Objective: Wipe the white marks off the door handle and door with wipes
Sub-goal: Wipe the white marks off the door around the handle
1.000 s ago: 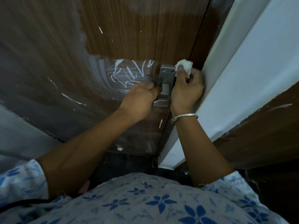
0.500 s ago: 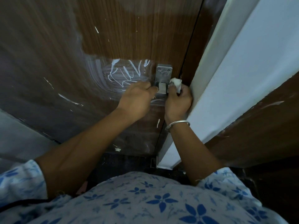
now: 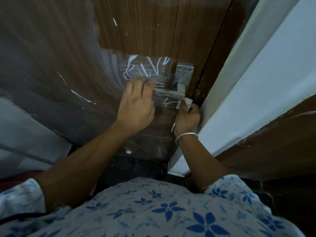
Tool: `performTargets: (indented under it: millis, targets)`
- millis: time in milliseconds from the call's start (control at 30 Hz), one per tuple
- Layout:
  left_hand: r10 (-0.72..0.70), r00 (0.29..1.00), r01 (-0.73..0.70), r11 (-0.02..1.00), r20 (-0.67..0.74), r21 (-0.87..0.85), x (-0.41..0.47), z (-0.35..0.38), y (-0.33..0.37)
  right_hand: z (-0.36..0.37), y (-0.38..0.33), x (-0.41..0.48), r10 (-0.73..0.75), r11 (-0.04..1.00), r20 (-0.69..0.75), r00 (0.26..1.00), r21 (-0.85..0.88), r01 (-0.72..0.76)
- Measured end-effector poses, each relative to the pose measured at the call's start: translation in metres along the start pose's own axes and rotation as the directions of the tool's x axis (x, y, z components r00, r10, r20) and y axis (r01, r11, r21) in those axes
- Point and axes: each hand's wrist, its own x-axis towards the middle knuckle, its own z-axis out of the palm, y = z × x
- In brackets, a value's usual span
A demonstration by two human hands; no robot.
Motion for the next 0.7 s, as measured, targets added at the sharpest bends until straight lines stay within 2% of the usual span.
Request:
performTargets:
  millis: [167, 333, 467, 533, 700]
  targets:
    - [-0.113, 0.992, 0.115, 0.993, 0.049, -0.039, -0.009, 0.006, -0.004, 0.003, 0.006, 0.002, 0.020, 1.000, 0.034, 0.999, 0.000, -0.020]
    - [-0.205, 0.968, 0.223, 0.967, 0.147, -0.120, -0.016, 0.013, -0.003, -0.004, 0.022, 0.002, 0.210, 0.977, 0.054, 0.976, -0.049, -0.207]
    - [-0.221, 0.946, 0.253, 0.960, 0.235, -0.116, -0.021, 0.018, -0.005, 0.005, 0.005, 0.000, 0.067, 0.997, 0.051, 0.996, -0.026, -0.066]
    - [-0.230, 0.938, 0.265, 0.958, 0.260, -0.108, -0.024, 0.020, -0.008, 0.010, 0.002, 0.000, 0.044, 0.999, 0.052, 0.998, -0.006, -0.044]
    - [-0.213, 0.920, 0.252, 0.965, 0.329, -0.080, -0.027, 0.019, -0.012, 0.007, 0.021, -0.004, 0.215, 0.977, 0.071, 0.974, -0.032, -0.213]
